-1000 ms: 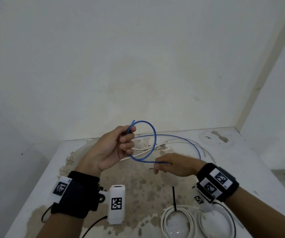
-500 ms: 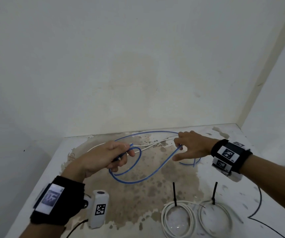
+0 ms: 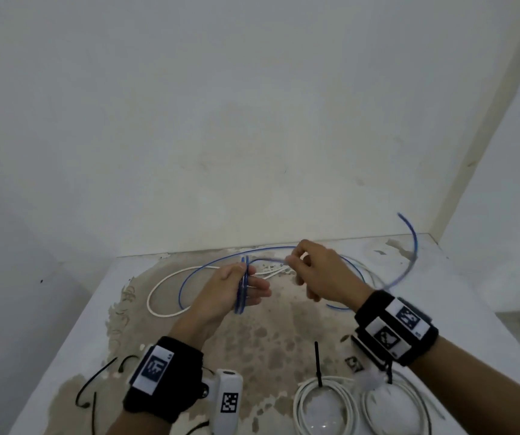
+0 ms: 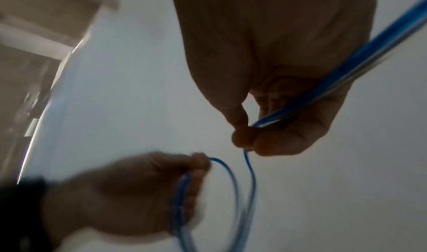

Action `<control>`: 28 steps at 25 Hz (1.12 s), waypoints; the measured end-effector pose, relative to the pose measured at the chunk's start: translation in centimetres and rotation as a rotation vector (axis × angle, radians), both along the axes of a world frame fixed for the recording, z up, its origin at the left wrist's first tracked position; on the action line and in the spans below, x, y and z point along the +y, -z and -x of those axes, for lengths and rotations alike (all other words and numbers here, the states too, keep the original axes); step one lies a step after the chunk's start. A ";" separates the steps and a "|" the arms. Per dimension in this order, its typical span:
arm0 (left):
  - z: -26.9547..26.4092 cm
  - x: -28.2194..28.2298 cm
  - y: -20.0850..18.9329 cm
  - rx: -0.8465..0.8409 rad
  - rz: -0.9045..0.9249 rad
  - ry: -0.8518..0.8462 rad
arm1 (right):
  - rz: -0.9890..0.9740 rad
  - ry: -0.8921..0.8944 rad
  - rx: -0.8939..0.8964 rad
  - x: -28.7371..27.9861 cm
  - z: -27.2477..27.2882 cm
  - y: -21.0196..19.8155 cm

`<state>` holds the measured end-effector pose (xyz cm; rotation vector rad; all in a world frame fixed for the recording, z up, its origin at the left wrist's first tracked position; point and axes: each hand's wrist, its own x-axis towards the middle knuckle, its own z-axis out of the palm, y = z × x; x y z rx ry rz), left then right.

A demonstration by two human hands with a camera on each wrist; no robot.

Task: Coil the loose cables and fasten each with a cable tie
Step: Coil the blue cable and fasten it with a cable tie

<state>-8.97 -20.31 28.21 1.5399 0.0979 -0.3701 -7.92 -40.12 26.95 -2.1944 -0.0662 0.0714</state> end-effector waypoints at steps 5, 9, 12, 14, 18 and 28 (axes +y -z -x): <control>-0.6 -1.7 1.3 -0.076 0.069 -0.155 | -0.722 0.060 0.034 5.0 3.7 1.7; -0.9 -2.5 1.3 -0.073 0.045 -0.164 | -0.699 0.082 -0.123 6.0 4.2 3.6; -1.0 -2.7 0.8 0.072 0.230 -0.146 | -0.630 0.025 -0.221 5.3 3.9 4.4; -1.1 -2.7 0.5 0.174 0.385 -0.158 | -0.576 -0.017 -0.216 4.7 4.0 4.8; -2.2 -1.6 -0.3 0.128 0.518 -0.243 | -0.493 -0.205 -0.065 3.7 5.1 6.7; -1.5 1.6 -1.2 -0.047 0.255 -0.064 | -0.392 -0.442 0.138 1.4 8.4 6.7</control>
